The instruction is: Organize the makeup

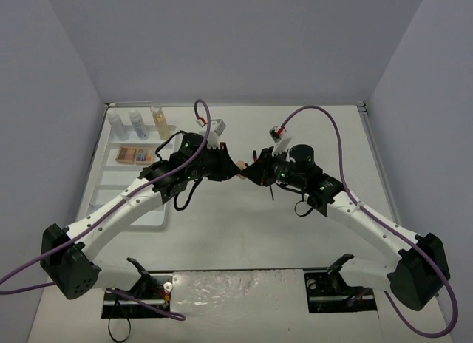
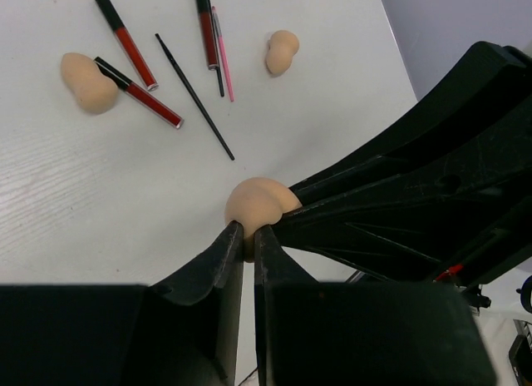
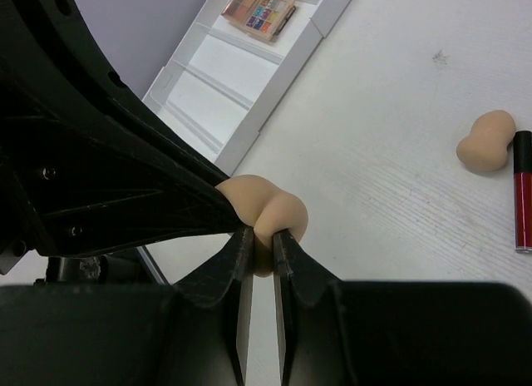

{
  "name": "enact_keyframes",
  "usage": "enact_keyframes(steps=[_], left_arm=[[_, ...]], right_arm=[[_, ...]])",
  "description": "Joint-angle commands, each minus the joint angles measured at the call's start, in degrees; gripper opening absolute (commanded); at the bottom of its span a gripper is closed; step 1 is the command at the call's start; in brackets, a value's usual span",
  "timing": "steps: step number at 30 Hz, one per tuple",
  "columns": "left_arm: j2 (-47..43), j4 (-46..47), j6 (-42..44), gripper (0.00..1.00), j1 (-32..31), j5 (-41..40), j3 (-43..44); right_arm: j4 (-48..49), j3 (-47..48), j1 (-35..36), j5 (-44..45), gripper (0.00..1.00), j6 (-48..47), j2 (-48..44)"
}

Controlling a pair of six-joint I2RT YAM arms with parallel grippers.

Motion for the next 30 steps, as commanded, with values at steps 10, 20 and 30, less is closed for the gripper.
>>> enact_keyframes(steps=[10, 20, 30], left_arm=[[-3.3, 3.7, -0.8, 0.0, 5.2, -1.1, -1.9], [-6.6, -0.6, 2.1, 0.0, 24.8, 2.6, -5.6], [-5.8, -9.5, 4.3, 0.0, 47.4, -6.7, -5.8]], right_arm=[[-0.7, 3.1, 0.0, 3.9, 0.71, -2.3, -1.2], [-10.5, 3.5, -2.2, 11.6, 1.0, -6.5, -4.7], [-20.4, 2.6, -8.4, 15.9, 1.0, -9.6, -8.0]])
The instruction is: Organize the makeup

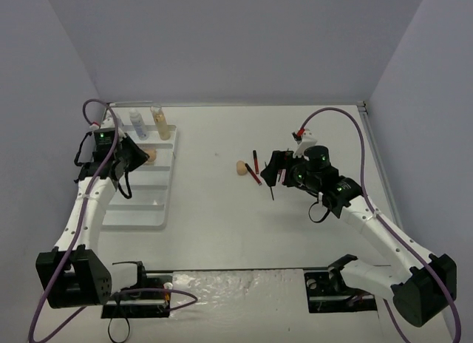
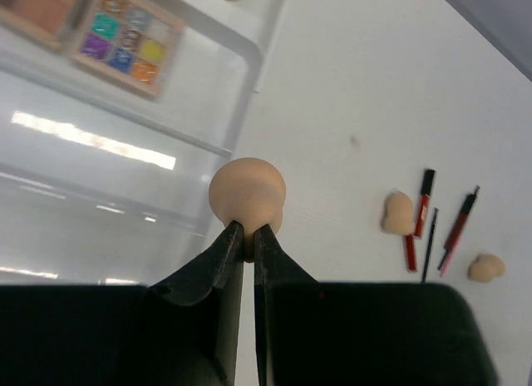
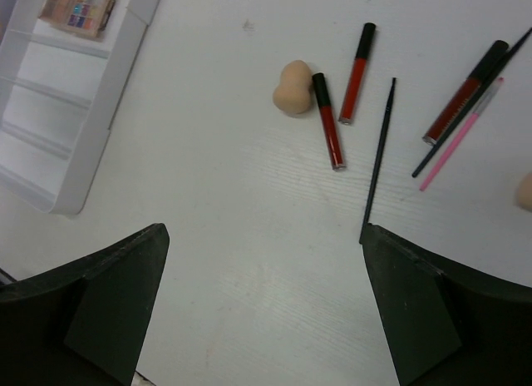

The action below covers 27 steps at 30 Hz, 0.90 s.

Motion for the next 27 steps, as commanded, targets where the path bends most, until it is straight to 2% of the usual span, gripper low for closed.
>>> enact_keyframes(steps=[1, 7, 11, 14, 23, 26, 27], left_arm=[[0.5, -3.8, 3.4, 0.0, 6.3, -7.5, 2.1], [7.5, -5.5, 9.1, 0.0, 7.3, -21.6, 6.1], [13.4, -5.8, 11.1, 0.0, 7.3, -28.0, 10.1], [18.9, -4.9, 12.5, 0.0, 7.3, -31.3, 12.0], [28.4, -3.1, 15.5, 0.0, 7.4, -38.6, 15.7], [30.8, -4.0, 15.6, 0.04, 7.3, -39.3, 16.8], [32.0, -4.6, 15.5, 0.08, 7.4, -39.3, 17.4]], right_arm=[[-3.3, 2.2, -2.2, 2.5, 1.0, -3.2, -2.2], [-5.8, 1.8, -2.9, 4.5, 1.0, -5.0, -4.3], [-6.6, 1.1, -2.9, 5.4, 1.0, -4.7, -4.8], [-7.6, 1.2, -2.9, 6.2, 1.0, -4.7, -5.2], [-9.1, 1.0, -3.0, 8.3, 1.0, -5.0, -5.9], [-9.5, 1.1, -3.1, 8.5, 1.0, -4.8, -6.0], [-9.7, 1.0, -3.1, 8.8, 1.0, -4.6, -6.0]])
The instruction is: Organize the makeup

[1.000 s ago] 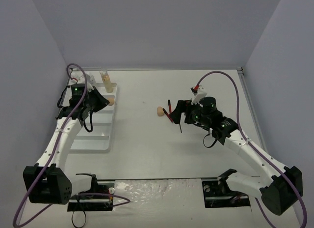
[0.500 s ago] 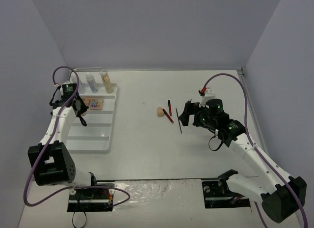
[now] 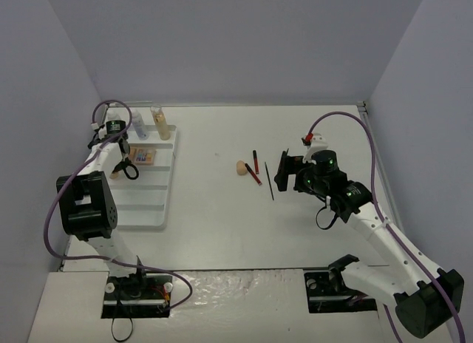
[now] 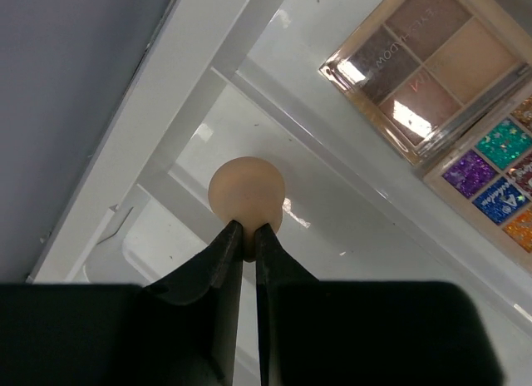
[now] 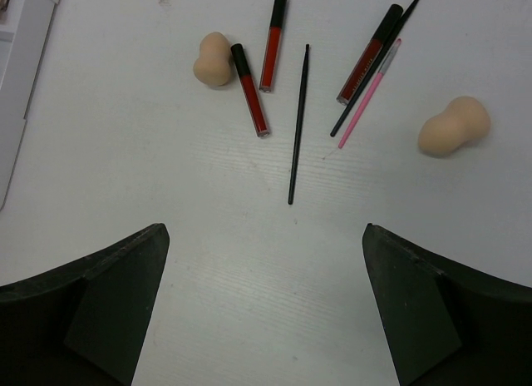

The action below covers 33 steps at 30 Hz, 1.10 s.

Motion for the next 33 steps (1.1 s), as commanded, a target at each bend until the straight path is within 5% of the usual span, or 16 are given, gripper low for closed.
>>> enact_keyframes(steps=[1, 15, 29, 33], left_arm=[[1.5, 0.3, 0.9, 0.11, 0.3, -4.2, 4.9], [-4.1, -0.2, -3.4, 0.59, 0.1, 1.0, 0.6], [-22.0, -5.1, -6.1, 0.76, -1.8, 15.1, -1.5], [-28.8, -7.1, -5.4, 0.82, -3.8, 21.1, -3.2]], right_arm=[[0.6, 1.0, -0.5, 2.4, 1.0, -0.1, -1.0], [-0.3, 1.5, -0.7, 5.7, 1.0, 2.1, 0.1], [-1.6, 3.5, -4.2, 16.2, 0.98, 9.9, 11.8], [0.6, 5.2, -5.9, 15.8, 0.86, 12.0, 18.5]])
